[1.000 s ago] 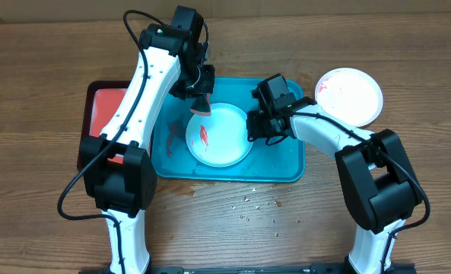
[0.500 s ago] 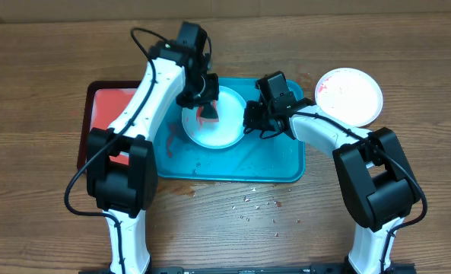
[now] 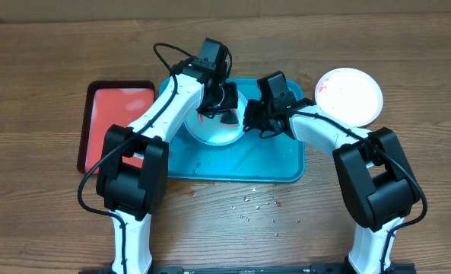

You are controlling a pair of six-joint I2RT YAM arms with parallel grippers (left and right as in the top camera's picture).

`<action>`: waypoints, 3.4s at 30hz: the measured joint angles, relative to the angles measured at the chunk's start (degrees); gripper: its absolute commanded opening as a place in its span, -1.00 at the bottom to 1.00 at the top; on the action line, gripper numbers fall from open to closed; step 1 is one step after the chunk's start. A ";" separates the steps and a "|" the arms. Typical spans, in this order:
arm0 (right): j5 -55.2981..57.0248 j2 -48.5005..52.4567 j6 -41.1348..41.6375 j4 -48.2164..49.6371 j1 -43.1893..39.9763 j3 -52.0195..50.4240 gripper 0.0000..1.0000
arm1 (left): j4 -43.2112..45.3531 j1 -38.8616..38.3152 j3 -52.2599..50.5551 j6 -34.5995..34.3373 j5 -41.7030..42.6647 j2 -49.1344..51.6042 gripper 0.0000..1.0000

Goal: Clean dirty plates on tray and stack at the side
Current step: 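Bring the sponge with the left gripper onto the second white plate, then scrub the second white plate with the sponge while the right gripper holds it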

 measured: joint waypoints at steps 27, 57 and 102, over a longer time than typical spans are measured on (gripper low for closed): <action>10.21 -0.02 -6.27 -3.02 2.69 0.94 -0.92 | 0.26 3.48 -0.26 -0.90 0.74 2.36 -0.91; 10.47 -0.02 -6.91 -3.63 4.00 1.16 -0.92 | 1.55 1.86 -0.31 -4.85 0.52 2.36 -0.60; 10.34 0.00 -6.97 -3.74 4.00 1.18 -0.92 | -8.35 0.22 6.34 0.59 -4.37 7.15 -0.92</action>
